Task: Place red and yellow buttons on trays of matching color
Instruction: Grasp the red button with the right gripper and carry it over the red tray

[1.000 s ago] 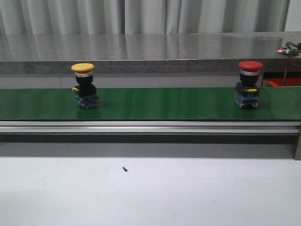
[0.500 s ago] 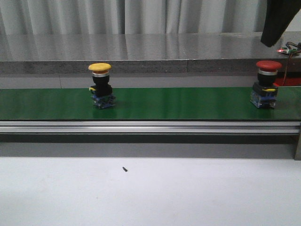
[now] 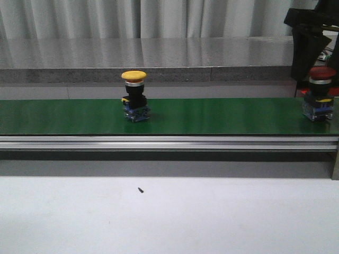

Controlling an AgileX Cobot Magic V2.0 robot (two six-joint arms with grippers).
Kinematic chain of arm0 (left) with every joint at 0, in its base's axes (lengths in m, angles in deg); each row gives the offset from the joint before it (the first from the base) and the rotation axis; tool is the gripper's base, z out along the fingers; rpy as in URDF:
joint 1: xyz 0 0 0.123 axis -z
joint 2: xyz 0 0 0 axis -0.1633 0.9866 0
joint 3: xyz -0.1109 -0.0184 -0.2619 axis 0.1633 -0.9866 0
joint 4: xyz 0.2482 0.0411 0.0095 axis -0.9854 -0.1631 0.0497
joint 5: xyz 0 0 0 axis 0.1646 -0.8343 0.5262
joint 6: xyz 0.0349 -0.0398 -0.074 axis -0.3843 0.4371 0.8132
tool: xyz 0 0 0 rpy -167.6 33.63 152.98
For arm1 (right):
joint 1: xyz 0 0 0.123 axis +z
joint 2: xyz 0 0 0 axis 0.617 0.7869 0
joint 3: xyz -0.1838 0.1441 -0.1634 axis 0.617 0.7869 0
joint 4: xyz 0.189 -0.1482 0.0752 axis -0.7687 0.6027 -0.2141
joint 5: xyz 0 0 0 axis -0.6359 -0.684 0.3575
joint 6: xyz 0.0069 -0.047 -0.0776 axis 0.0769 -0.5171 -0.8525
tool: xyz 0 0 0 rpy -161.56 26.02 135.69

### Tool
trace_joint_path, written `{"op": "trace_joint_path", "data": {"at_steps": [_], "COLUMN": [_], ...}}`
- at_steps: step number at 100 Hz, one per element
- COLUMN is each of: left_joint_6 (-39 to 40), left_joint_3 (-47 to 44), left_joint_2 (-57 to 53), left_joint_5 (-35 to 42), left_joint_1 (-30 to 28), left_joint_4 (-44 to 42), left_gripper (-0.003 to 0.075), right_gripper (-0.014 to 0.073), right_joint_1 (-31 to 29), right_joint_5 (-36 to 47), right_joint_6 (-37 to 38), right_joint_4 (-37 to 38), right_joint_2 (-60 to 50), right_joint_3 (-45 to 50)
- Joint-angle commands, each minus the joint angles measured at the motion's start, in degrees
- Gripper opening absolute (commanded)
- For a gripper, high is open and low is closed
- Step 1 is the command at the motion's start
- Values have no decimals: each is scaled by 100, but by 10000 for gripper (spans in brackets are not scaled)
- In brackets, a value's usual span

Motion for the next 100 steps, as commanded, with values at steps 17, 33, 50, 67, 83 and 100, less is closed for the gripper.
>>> {"op": "trace_joint_path", "data": {"at_steps": [17, 33, 50, 67, 83, 100], "left_joint_6": [45, 45, 45, 45, 45, 45], "left_joint_3": [142, 142, 142, 142, 142, 142], "left_joint_2": [-89, -89, -89, -89, -89, -89], "left_joint_5": [261, 261, 261, 285, 339, 407], "left_joint_1": [61, 61, 61, 61, 61, 61], "left_joint_4": [139, 139, 139, 139, 139, 139], "left_gripper": [-20, -20, -20, -20, -20, -20], "right_gripper": [248, 248, 248, 248, 248, 248], "right_joint_1": [-1, -6, -262, -905, -1697, -2486], "right_joint_5": [234, 147, -256, -611, -479, -440], "right_joint_6": [-1, -1, -1, -1, -1, -1], "right_joint_4": [46, 130, 198, 198, 94, -148], "right_joint_2": [-236, -243, -263, -263, -263, -250], "right_joint_3": [-189, -348, -1138, -1929, -2092, -2092]}}
